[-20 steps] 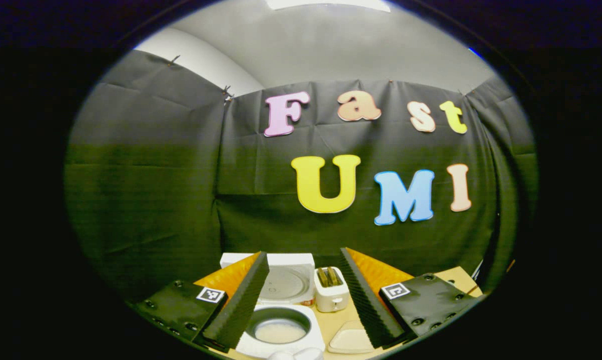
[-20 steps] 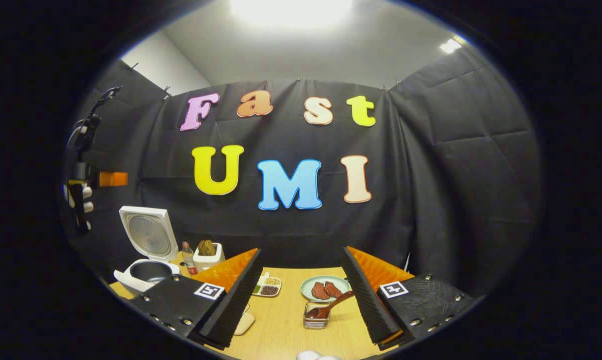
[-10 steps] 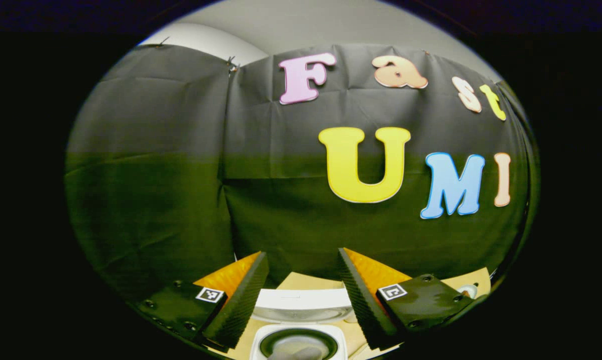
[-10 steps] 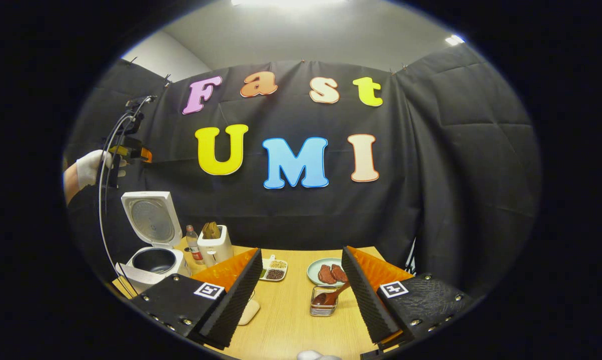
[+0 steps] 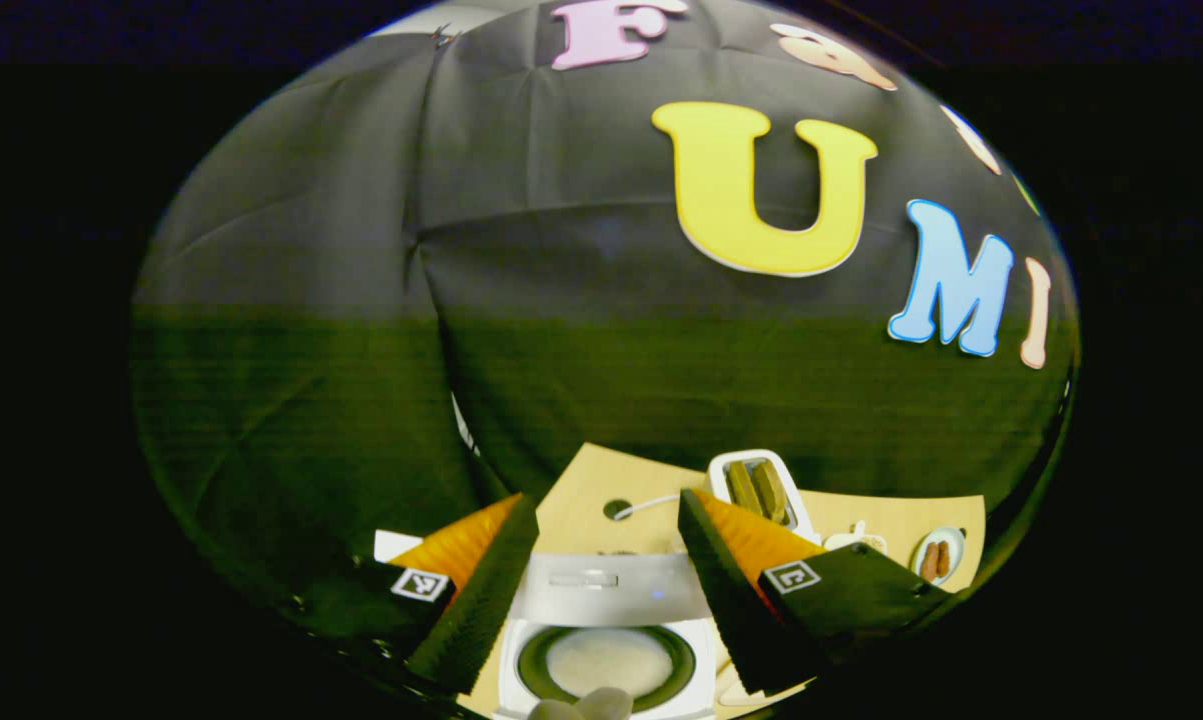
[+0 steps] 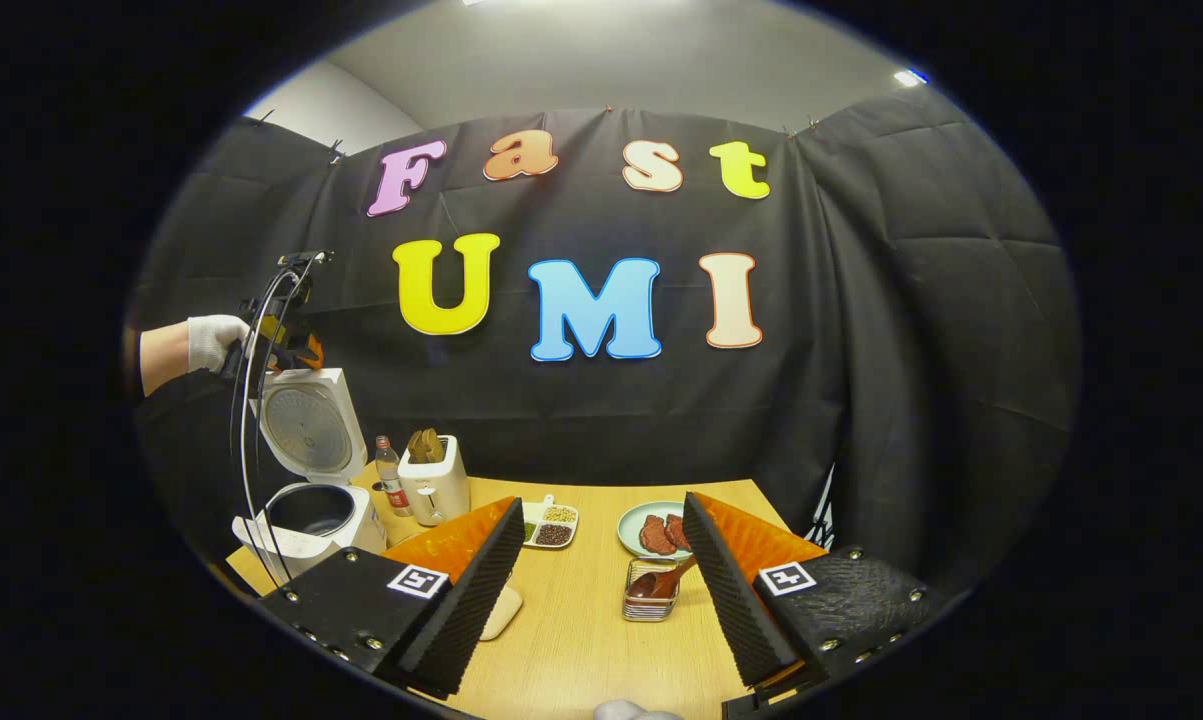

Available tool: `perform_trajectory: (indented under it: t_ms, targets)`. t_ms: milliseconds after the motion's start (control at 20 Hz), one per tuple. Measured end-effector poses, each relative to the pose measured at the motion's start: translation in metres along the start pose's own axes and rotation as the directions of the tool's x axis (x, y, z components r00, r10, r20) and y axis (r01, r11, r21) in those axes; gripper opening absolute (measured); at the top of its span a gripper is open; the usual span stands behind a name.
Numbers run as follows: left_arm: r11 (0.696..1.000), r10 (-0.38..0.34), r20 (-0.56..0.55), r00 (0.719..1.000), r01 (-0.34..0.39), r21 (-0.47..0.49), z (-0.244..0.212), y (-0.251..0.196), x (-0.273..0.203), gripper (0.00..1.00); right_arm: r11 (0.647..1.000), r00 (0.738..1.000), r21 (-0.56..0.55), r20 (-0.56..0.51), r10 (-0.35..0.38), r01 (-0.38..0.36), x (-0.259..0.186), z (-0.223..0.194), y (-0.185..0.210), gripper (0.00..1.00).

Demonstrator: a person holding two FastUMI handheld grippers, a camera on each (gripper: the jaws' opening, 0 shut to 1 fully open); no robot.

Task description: Close the left gripper, press the button to open the rice cooker; take a wooden spoon from the chopstick holder with the right hand, scoop a spoonful of rice and pour it into the rice cooker, then put the wooden spoon back into the chopstick holder.

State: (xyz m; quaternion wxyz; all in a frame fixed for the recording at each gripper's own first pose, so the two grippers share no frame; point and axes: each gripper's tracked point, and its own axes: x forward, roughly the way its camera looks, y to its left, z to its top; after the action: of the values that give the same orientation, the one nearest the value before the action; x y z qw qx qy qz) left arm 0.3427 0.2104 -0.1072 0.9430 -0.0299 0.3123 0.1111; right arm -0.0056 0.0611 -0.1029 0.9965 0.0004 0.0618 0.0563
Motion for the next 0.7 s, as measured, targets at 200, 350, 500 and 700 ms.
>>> perform_trajectory:
  t_ms: [200, 350, 500, 700]
  targets:
    - [0.999, -0.034, -0.012, 0.999, 0.034, -0.001, -0.011, -0.005, -0.018, 0.95, 0.999, 1.0, 0.029, 0.0, 0.018, -0.018, 0.0, 0.002, 0.002, 0.97]
    - [0.999, -0.049, -0.032, 0.998, 0.05, 0.014, -0.034, -0.005, -0.039, 1.0, 0.999, 0.999, 0.042, 0.004, 0.032, -0.033, -0.002, 0.002, 0.001, 0.97]
    - [0.998, -0.058, -0.066, 0.996, 0.058, -0.002, -0.061, -0.006, -0.063, 0.98, 0.996, 0.998, 0.068, -0.01, 0.058, -0.057, -0.003, -0.004, 0.004, 0.97]
    - [0.997, -0.075, -0.135, 0.988, 0.076, 0.008, -0.112, -0.009, -0.084, 0.98, 0.992, 0.995, 0.089, -0.034, 0.094, -0.09, -0.004, -0.013, 0.008, 0.97]
